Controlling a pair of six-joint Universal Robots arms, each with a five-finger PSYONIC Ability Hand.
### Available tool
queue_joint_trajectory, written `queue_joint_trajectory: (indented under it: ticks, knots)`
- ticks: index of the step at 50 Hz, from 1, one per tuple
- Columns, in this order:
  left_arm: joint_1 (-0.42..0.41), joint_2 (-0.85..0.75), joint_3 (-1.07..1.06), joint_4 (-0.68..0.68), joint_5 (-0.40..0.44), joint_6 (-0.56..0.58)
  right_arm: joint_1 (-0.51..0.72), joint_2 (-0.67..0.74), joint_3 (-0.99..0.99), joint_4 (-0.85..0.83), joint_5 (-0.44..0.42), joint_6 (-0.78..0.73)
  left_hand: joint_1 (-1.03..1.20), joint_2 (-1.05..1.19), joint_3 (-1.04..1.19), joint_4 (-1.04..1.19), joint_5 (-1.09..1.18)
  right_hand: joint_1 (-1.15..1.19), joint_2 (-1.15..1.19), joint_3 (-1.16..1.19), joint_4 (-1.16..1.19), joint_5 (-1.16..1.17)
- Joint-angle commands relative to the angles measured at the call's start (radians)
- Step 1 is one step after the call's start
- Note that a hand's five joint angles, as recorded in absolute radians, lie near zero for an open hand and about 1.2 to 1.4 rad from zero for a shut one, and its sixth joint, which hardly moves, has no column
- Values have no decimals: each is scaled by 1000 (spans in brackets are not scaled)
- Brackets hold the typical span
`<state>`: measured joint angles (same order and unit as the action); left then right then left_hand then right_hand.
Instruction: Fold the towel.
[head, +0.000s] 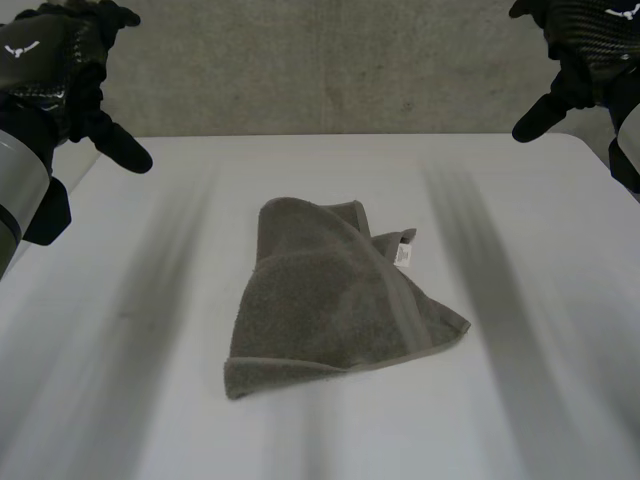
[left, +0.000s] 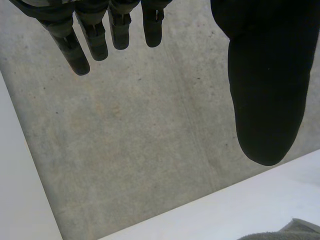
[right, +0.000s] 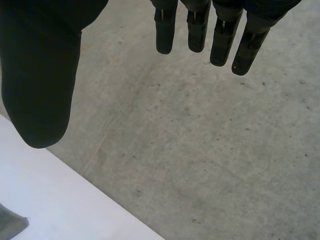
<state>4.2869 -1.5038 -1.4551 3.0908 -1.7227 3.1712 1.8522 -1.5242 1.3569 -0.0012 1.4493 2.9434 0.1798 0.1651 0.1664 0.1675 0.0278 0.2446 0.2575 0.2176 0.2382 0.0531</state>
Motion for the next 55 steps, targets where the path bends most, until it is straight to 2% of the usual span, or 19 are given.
queue_joint_trajectory:
  ticks: [1, 6, 11, 17, 22, 26, 32, 49, 55]
  knots:
    - [-3, -32, -25, 3, 8, 0, 45, 65, 1, 32, -58, -154, -4, 10, 9, 8, -27, -70, -83, -43, -64, -53]
    - [-4, -78, -68, -3, 6, -4, 136, 137, -9, 154, -89, -240, -4, 10, 9, 8, -27, -70, -83, -43, -64, -53]
    - [14, -101, -201, 14, 11, -8, 233, 228, 2, 205, -93, -201, -4, 10, 9, 8, -27, -70, -83, -43, -64, -53]
    - [43, -107, -277, 29, 28, -8, 301, 372, 31, 188, -130, -22, -1, 13, 12, 11, -24, 81, 68, 108, 87, 98]
    - [91, -108, -344, 29, 80, -11, 340, 473, 48, 130, -193, 118, 10, 25, 24, 22, -12, 230, 218, 257, 237, 247]
    - [132, -105, -392, 22, 144, -17, 364, 533, 93, 31, -202, 157, 16, 31, 29, 28, -6, 325, 312, 352, 331, 342]
    - [175, -90, -447, 22, 170, -27, 381, 564, 130, -60, -201, 157, 1, 16, 15, 14, -21, 416, 403, 443, 422, 433]
    - [185, -64, -470, 22, 164, -33, 395, 604, 154, -181, -159, 155, -4, 10, 9, 8, -27, 469, 456, 496, 475, 486]
    - [183, -64, -472, 22, 166, -33, 406, 634, 153, -233, -132, 152, -4, 10, 9, 8, -27, 568, 555, 595, 575, 585]
